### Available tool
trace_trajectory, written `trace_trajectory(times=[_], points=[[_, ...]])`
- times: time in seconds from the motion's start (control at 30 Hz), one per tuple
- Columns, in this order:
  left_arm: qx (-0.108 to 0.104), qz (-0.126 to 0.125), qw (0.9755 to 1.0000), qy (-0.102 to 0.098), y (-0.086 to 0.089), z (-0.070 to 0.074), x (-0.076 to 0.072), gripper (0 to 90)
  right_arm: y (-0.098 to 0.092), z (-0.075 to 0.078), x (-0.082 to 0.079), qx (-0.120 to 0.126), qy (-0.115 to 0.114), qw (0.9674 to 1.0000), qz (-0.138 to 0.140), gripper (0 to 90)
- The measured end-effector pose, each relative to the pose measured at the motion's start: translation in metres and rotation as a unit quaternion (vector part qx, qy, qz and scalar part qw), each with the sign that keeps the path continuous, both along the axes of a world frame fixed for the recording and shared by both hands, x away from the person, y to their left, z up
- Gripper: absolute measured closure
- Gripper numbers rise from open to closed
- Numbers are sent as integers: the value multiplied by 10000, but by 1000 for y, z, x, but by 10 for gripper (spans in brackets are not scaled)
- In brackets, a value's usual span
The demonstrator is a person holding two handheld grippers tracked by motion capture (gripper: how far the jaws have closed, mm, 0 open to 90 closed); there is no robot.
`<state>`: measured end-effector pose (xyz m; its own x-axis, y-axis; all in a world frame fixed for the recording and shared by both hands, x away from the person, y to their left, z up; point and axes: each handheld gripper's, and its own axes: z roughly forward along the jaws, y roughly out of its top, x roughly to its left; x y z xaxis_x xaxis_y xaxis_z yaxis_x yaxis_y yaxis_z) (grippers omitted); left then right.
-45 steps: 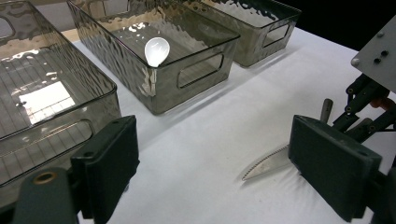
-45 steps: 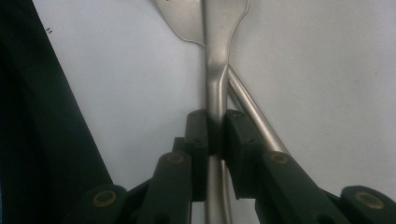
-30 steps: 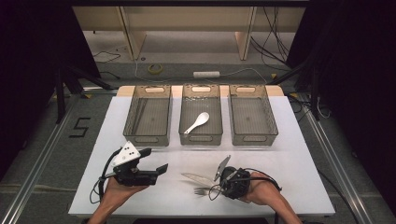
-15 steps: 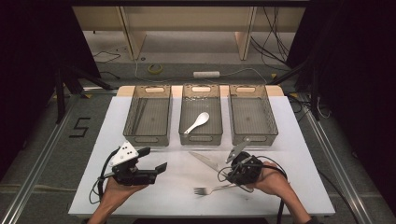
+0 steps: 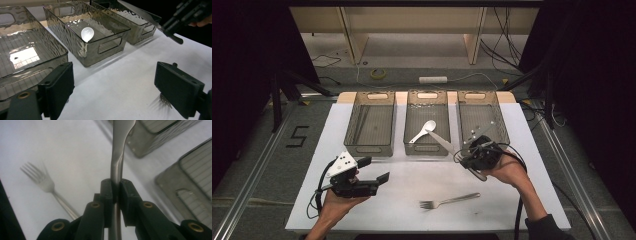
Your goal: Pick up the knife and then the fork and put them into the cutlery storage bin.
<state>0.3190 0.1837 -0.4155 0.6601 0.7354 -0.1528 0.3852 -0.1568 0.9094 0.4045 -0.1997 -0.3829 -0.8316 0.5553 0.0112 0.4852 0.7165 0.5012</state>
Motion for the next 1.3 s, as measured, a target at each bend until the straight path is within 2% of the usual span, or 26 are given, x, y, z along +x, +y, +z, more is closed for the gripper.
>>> trace_trajectory(times=[0.1,0.27,0.4,0.73,1.0,1.2,1.3], points=[[-21,15,10000,3,0,0,0,155,-3,8,10,116,-224,9995,-200,819],[-21,26,10000,-7,1,0,0,155,-7,17,28,236,-337,9981,-454,820],[-60,68,10000,-16,2,0,0,155,-12,23,42,396,-339,9966,-636,820],[-86,99,9999,-49,3,1,0,155,-26,29,72,564,-423,9907,-1167,820],[-117,127,9998,-58,3,1,0,155,-33,31,89,581,-442,9865,-1466,820],[-115,128,9998,-59,3,1,0,155,-38,30,100,713,-460,9818,-1702,820],[-111,127,9998,-60,3,1,0,155,-41,29,105,704,-467,9788,-1865,821]])
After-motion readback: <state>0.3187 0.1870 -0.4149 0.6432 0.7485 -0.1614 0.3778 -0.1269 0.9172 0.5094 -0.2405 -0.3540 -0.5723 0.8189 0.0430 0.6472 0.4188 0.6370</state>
